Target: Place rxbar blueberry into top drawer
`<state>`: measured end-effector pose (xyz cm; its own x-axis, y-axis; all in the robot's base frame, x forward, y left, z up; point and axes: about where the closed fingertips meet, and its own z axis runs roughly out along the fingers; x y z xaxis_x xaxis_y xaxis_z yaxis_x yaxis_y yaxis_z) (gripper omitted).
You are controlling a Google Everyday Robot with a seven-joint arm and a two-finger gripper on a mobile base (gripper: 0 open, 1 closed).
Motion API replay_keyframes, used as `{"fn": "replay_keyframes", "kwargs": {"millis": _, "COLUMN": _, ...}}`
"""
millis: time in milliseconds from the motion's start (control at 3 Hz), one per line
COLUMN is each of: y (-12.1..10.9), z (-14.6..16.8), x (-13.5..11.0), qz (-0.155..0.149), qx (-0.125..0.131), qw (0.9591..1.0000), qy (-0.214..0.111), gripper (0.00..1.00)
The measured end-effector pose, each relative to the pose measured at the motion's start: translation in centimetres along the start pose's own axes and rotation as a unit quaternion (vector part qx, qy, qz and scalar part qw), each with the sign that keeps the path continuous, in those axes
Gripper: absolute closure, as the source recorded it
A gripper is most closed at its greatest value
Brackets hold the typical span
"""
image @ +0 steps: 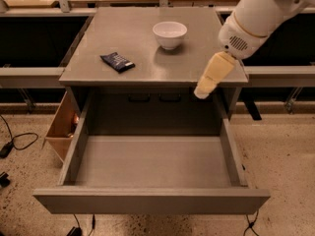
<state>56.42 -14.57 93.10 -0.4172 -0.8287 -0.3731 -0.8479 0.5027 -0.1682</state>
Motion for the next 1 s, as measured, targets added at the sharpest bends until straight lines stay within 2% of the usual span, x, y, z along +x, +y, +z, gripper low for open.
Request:
{"fn": "replay_keyframes", "kwargs": {"millis": 333, "y": -2.1, "z": 2.2, "x": -4.1, "qz": 0.055, "qx": 0.024, "qw": 0.9982, "qy": -0.008, "gripper": 0.0}}
{"fn": "replay_keyframes", "kwargs": {"millis": 667, "y": -2.1, "z": 2.4, "x": -4.3, "qz": 0.055, "qx": 0.024, "qw": 0.9982, "qy": -0.01, "gripper": 0.0}}
{"fn": "replay_keyframes", "kwargs": {"millis": 1000, "y": -4.0, "z": 3.8, "x": -7.2, "qz": 0.065, "qx": 0.019, "qw": 0.9963, "qy": -0.052, "gripper": 0.0}}
